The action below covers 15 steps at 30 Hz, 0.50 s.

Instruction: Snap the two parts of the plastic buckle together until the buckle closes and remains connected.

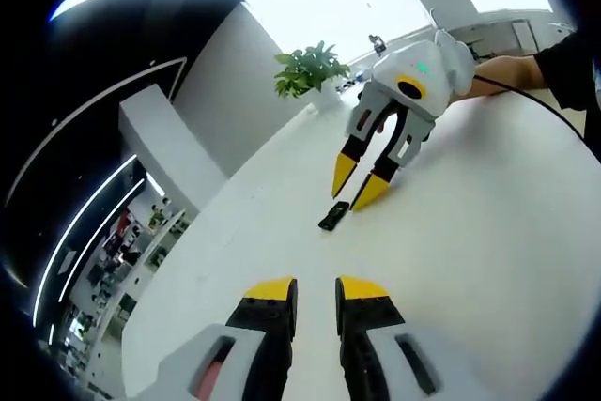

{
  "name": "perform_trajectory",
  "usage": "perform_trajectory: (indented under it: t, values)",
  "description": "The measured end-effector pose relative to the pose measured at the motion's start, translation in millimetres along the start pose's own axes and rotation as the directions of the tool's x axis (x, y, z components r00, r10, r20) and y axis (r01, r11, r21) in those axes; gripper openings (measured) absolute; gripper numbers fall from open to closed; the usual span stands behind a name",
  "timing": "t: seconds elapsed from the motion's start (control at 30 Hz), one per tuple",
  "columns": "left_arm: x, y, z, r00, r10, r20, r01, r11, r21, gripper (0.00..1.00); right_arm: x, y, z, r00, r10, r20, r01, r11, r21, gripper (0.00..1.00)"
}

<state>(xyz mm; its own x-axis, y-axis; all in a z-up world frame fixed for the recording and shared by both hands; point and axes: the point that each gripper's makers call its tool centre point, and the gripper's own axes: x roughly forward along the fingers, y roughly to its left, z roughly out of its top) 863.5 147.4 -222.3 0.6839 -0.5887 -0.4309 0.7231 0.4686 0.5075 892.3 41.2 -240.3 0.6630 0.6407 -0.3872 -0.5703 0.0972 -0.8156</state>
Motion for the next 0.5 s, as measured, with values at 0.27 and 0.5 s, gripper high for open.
perform_trajectory:
  t: [0.27,0.5]
  values:
    - [-0.5,-0.4,2.7,1.0,-0.005,0.012,0.005,1.0,-0.004,0.18,-1.9,-2.0,-3.8,1.0,-0.004,-0.027,0.004,1.0,0.015,0.14]
    - [-0.3,0.3,1.1,1.0,-0.002,0.006,0.002,1.0,-0.001,0.18,-4.9,-4.3,1.0,1.0,-0.014,-0.028,0.015,1.0,0.023,0.14]
